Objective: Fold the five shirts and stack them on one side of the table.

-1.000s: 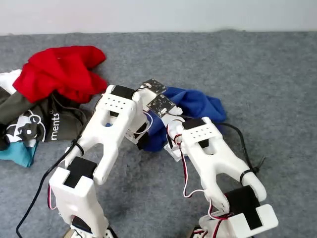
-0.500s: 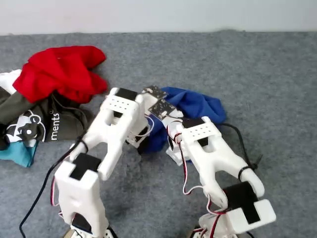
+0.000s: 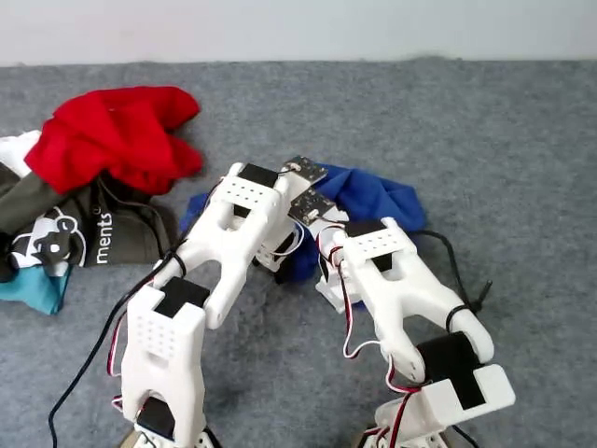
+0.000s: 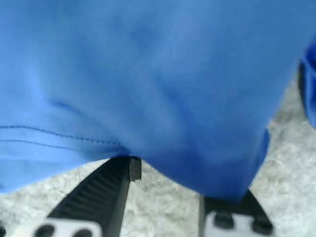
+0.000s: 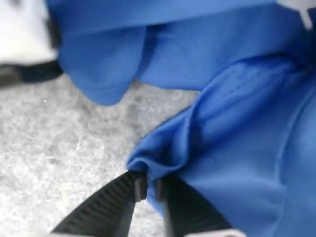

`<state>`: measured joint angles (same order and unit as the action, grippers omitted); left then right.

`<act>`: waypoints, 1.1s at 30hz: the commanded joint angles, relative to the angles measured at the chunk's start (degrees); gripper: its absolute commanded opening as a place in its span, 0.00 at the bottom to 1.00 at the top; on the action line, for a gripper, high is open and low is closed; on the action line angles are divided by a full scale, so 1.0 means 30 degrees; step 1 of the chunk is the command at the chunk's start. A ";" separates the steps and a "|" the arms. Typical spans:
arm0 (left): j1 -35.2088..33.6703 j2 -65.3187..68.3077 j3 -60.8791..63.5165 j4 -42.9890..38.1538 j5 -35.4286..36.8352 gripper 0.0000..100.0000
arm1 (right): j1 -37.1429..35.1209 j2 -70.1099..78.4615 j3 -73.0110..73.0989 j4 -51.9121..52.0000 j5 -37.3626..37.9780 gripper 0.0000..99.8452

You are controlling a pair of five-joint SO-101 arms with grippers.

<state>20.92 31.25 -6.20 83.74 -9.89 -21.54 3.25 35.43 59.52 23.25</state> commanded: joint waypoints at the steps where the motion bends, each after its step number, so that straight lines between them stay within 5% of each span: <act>1: 0.2315 -0.0850 -0.1919 0.1582 0.0029 0.19 | -0.0513 0.1363 -0.0264 0.0249 0.0527 0.01; 10: 0.4015 -0.1963 -0.4264 0.5480 -0.0117 0.19 | -0.0425 0.1392 -0.0264 0.0190 0.0527 0.01; 33: 0.5480 0.1641 -0.4147 -0.1377 0.2051 0.15 | -0.0425 0.1392 -0.0264 0.0132 0.0615 0.01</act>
<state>25.85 36.88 -14.90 83.38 -3.65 -21.01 4.13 34.90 59.52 23.25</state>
